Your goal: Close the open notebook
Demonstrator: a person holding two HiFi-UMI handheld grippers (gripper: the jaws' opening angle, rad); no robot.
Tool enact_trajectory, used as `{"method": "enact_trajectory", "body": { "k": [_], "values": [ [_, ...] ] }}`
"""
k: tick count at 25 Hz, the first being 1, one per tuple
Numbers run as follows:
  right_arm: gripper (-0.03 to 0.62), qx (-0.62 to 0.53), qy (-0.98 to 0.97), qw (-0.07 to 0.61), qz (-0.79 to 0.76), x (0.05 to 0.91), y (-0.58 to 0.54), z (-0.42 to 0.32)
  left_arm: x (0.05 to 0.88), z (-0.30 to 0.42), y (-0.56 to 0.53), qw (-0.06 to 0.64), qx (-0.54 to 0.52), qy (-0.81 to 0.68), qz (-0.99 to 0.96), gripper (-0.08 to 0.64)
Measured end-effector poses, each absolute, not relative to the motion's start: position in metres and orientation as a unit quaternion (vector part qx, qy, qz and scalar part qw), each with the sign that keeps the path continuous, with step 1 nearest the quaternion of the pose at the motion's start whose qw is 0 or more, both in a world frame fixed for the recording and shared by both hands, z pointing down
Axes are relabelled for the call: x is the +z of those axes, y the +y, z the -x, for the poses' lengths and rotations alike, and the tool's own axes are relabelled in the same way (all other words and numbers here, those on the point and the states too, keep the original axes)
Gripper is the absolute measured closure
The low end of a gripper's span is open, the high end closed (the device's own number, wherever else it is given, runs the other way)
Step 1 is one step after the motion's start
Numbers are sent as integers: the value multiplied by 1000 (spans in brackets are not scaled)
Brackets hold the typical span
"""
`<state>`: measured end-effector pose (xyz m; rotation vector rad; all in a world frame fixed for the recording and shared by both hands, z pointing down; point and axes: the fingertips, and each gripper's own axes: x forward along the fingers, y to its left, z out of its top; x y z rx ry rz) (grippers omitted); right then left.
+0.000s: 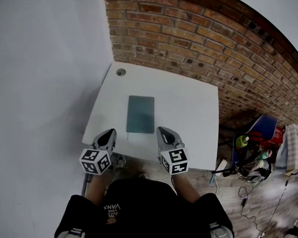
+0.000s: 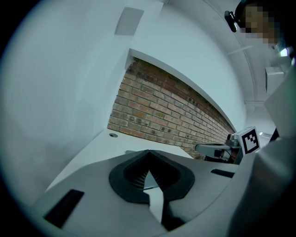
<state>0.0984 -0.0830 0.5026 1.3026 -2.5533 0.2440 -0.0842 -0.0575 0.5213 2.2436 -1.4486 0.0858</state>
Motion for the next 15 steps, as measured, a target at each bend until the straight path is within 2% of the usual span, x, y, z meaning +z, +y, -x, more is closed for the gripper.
{"method": "enact_trajectory", "body": {
  "k": [15],
  "values": [
    [597,84,-879,135,-449,504,-80,-97,519,83,-53,231,29,-526,-818,552]
  ]
}}
